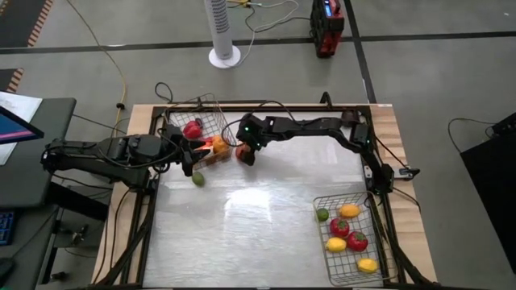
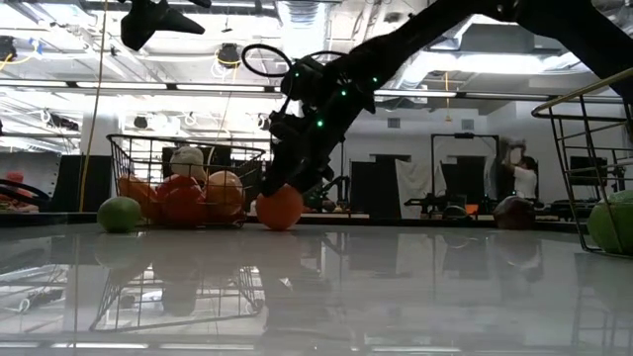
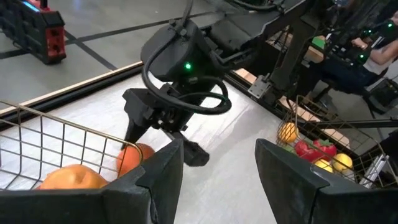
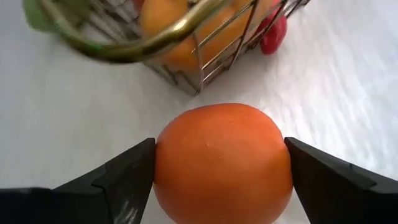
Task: Sort produce into baskets
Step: Put the orange into the bottom wire basket
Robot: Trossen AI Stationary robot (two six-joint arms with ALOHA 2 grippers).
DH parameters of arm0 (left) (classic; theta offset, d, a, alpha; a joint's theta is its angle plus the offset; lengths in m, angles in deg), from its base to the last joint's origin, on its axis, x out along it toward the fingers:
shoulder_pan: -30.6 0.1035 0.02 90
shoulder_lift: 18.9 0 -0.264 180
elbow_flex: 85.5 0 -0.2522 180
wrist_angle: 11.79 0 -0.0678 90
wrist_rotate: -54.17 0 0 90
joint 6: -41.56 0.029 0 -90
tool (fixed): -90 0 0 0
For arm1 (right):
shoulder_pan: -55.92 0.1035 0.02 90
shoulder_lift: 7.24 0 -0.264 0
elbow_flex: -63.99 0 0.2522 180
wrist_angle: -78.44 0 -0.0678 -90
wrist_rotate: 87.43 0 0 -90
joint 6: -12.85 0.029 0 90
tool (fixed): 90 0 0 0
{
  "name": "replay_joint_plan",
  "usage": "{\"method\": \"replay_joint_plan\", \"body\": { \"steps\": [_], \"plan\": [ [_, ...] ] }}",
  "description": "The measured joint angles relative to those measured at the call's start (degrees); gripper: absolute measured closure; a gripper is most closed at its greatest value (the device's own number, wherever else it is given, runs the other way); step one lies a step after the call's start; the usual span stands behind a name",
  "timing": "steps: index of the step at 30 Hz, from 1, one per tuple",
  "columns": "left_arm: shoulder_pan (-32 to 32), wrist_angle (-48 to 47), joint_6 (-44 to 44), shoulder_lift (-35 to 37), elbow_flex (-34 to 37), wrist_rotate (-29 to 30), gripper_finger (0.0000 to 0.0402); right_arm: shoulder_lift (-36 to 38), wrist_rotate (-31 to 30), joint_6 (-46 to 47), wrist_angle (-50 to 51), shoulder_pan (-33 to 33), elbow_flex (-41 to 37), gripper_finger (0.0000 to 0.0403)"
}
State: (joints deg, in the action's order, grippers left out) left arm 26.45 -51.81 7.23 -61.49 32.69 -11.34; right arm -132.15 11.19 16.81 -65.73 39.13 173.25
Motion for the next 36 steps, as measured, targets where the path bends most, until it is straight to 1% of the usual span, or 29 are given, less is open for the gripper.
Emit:
{"method": "replay_joint_plan", "body": {
  "steps": [7, 11, 14, 16, 21, 23, 26, 28, 30, 33, 36],
  "plan": [
    [0.0, 0.0, -0.9, 0.0, 0.0, 0.7, 0.0214, 0.0, 5.4, -2.9, 15.7, -0.4, 9.3, 0.0045],
    [0.0, -0.8, -1.0, 0.1, 0.0, 3.9, 0.0214, 0.1, 9.9, -4.5, 26.6, -0.3, 16.5, 0.0045],
    [0.0, -1.7, -1.8, 0.4, 0.0, 6.7, 0.0214, 0.1, 11.3, -4.6, 33.5, 0.0, 21.0, 0.0045],
    [0.0, -1.9, -1.9, 0.5, 0.0, 7.8, 0.0214, 0.1, 12.6, -5.5, 36.5, 0.3, 24.0, 0.0045],
    [0.0, -1.8, -2.0, 0.9, 0.0, 7.7, 0.0214, 0.1, 16.0, -6.1, 42.7, 1.1, 31.5, 0.0045],
    [0.0, -1.8, -2.3, 1.0, 0.0, 7.3, 0.0214, 0.1, 17.0, -7.1, 49.1, 1.1, 34.6, 0.0045],
    [0.0, -1.8, -2.1, 1.0, 0.0, 7.2, 0.0214, 0.1, 16.9, -10.3, 62.3, 1.3, 38.4, 0.0045],
    [0.0, -1.8, -1.2, 1.0, 0.0, 7.4, 0.0214, 0.3, 16.9, -11.6, 68.3, 2.2, 38.8, 0.0045],
    [0.0, -1.7, 0.3, 1.0, 0.0, 8.0, 0.0214, 1.2, 17.5, -10.6, 67.7, 3.5, 36.9, 0.0045],
    [0.0, -1.8, 1.6, 1.0, 0.0, 8.8, 0.0214, 4.0, 20.6, -10.0, 68.1, 5.9, 32.9, 0.0044],
    [0.0, -1.9, 1.6, 1.0, 0.0, 9.0, 0.0214, 8.9, 20.6, -7.7, 67.8, 8.1, 27.3, 0.0044]
  ]
}}
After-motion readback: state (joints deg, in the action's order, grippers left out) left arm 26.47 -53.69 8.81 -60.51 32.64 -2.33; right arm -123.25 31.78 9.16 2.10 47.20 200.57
